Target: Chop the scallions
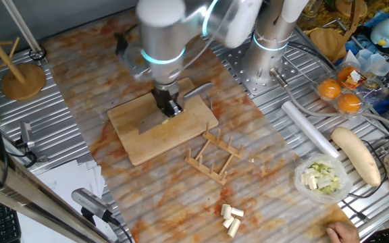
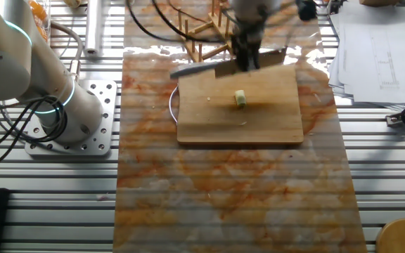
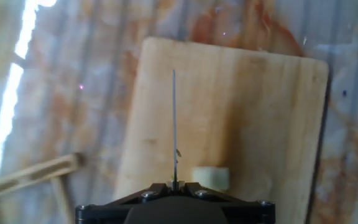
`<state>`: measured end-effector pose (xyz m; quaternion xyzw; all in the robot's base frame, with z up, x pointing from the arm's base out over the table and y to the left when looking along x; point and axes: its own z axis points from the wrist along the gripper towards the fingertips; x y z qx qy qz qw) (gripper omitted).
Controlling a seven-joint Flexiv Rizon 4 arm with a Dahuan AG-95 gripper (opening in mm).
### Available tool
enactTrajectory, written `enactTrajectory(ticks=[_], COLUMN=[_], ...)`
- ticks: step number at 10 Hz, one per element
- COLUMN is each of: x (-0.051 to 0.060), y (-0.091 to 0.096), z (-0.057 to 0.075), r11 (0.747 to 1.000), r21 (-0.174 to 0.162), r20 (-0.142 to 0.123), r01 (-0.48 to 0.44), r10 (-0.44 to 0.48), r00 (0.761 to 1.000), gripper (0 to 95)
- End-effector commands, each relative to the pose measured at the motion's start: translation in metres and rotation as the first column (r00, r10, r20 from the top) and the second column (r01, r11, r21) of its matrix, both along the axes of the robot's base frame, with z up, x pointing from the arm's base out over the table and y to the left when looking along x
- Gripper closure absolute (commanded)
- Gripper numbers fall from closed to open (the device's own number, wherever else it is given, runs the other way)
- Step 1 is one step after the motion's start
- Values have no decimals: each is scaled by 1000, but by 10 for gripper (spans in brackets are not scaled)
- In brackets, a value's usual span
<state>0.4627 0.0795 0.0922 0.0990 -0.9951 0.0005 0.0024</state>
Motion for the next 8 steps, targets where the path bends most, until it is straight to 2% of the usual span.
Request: enactTrajectory(ticks=[1, 4, 8], x=[0, 1, 3], y=[-10, -10, -10], z=[-19, -21, -22], r11=[997, 995, 990], r21=[-42, -48, -55], r20=[-57, -68, -65], r01=[66, 91, 128], r10=[-68, -94, -132], r00=[996, 993, 989], gripper=[950, 950, 950])
